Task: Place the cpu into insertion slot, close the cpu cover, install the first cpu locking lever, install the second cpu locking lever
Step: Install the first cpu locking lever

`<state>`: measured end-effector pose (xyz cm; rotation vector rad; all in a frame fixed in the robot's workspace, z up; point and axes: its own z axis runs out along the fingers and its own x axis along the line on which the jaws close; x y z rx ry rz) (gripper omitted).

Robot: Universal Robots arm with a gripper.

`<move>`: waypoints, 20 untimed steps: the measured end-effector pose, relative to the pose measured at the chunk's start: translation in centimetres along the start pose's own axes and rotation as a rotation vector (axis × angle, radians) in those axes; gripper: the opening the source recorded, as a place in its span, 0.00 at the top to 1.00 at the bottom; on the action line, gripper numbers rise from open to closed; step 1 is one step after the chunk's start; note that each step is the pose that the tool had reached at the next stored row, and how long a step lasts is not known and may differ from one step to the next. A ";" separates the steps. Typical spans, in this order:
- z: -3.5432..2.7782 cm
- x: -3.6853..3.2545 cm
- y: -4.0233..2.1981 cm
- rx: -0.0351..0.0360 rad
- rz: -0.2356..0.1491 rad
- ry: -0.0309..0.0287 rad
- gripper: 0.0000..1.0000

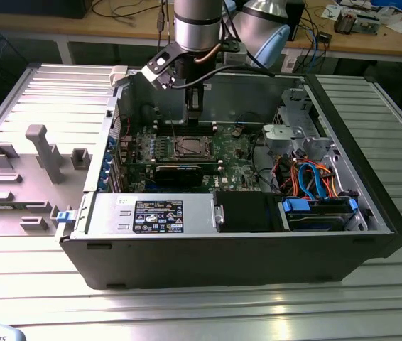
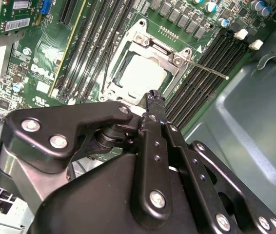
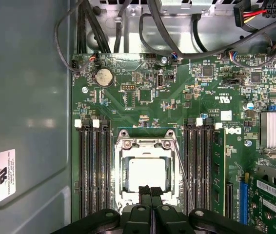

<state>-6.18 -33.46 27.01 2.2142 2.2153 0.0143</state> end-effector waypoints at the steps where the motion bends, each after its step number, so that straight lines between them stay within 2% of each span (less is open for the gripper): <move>1: -0.01 0.00 0.00 0.0001 0.000 -0.0002 0.89; 6: 0.00 0.00 0.00 0.0000 -0.011 0.0001 0.89; 9: -0.01 0.00 0.00 0.0000 -0.062 0.0007 0.89; 10: -0.01 0.00 0.00 0.0000 -0.106 0.0012 0.89; 12: -0.01 0.00 0.00 0.0000 -0.150 0.0018 0.89; 15: -0.01 -0.01 0.00 0.0000 -0.236 0.0030 0.89; 16: 0.00 -0.02 0.00 0.0000 -0.252 0.0032 0.89; 20: -0.01 -0.03 0.00 -0.0001 -0.259 0.0032 0.89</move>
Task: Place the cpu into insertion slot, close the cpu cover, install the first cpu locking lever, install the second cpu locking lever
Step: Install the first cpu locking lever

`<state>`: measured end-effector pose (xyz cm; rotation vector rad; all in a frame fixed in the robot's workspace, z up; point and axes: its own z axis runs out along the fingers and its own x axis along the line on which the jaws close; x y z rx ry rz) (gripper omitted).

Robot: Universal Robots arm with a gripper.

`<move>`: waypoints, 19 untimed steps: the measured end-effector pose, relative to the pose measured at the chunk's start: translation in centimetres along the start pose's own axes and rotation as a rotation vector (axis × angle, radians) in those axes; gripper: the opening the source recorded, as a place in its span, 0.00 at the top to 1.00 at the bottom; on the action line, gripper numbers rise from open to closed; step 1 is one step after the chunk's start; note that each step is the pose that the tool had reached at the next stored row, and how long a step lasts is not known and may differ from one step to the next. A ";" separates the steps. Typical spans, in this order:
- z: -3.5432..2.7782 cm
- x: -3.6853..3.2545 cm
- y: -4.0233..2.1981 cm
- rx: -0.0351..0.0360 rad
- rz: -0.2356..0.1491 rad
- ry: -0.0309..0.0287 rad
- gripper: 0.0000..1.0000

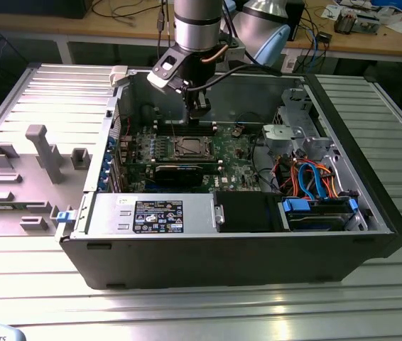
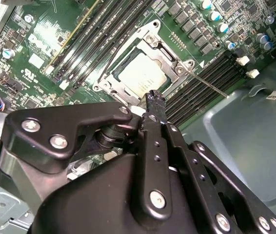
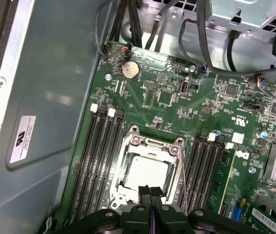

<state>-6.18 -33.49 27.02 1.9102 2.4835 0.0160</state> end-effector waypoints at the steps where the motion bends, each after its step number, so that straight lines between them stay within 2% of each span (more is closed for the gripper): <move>1: 0.00 0.00 0.00 0.0000 0.000 0.0000 0.89; 13: 0.00 0.00 0.00 0.0000 -0.002 0.0000 0.89; 19: 0.00 0.00 0.00 0.0000 -0.056 0.0007 0.89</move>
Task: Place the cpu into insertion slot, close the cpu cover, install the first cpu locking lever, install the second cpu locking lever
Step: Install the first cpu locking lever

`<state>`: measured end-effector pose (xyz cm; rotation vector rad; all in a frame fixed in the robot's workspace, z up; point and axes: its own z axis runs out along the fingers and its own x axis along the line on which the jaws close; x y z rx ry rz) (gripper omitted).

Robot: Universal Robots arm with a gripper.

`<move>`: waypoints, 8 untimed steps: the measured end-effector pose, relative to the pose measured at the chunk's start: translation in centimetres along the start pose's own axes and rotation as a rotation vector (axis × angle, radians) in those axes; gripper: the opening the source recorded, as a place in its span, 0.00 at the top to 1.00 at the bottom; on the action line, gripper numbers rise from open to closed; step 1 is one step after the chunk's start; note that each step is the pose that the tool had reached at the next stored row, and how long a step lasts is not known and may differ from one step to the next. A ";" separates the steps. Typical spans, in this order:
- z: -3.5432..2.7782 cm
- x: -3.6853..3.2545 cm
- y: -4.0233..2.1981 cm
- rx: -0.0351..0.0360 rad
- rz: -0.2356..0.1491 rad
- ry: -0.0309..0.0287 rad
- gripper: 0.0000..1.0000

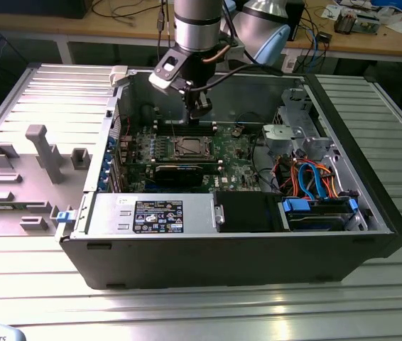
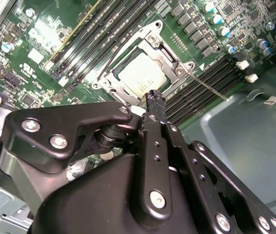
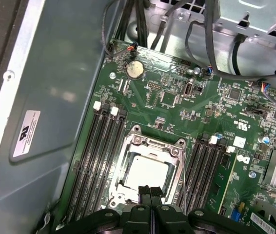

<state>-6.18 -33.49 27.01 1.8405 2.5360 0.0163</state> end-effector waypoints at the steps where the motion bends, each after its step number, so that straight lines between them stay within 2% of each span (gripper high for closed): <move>1: 0.00 0.00 0.00 0.0000 -0.009 0.0001 0.89; 8: 0.00 0.00 0.00 -0.0001 -0.115 0.0015 0.89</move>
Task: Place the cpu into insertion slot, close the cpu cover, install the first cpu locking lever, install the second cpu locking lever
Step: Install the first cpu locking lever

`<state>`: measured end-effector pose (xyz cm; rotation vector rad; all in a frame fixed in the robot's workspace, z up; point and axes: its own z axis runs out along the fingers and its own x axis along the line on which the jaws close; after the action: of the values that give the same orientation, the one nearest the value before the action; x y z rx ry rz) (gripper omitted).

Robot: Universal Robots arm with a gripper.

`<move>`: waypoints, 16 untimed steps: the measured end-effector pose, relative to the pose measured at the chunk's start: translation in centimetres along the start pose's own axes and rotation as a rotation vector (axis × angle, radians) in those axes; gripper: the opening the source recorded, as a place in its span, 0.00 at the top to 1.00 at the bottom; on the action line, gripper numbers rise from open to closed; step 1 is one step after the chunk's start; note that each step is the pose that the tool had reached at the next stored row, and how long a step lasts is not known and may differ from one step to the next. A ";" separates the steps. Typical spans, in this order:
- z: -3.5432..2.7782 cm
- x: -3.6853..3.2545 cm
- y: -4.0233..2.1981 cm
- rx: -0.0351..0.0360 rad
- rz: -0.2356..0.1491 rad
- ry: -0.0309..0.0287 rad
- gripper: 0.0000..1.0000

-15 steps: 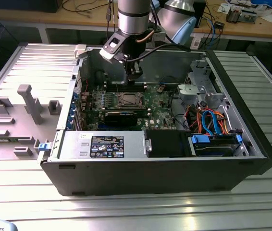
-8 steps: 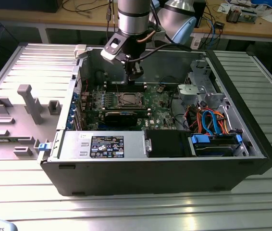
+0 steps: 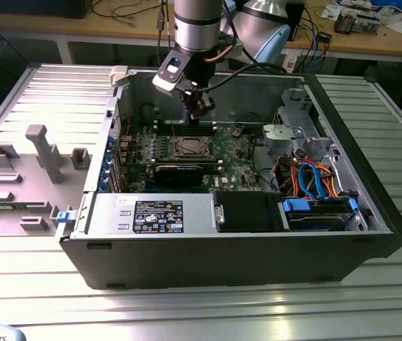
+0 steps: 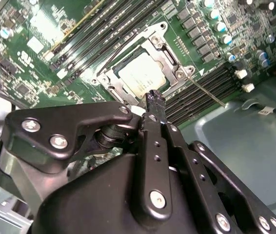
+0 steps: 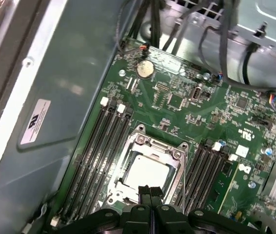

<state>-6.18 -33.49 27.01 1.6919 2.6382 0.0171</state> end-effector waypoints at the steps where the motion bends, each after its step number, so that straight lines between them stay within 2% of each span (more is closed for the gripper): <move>1: 0.00 0.00 0.00 0.0001 -0.023 0.0003 0.89; 5: 0.00 0.00 0.00 0.0000 -0.096 0.0012 0.89; 16: 0.00 0.00 0.00 0.0000 -0.099 0.0013 0.89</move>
<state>-6.18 -33.49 27.02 1.5592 2.7194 0.0175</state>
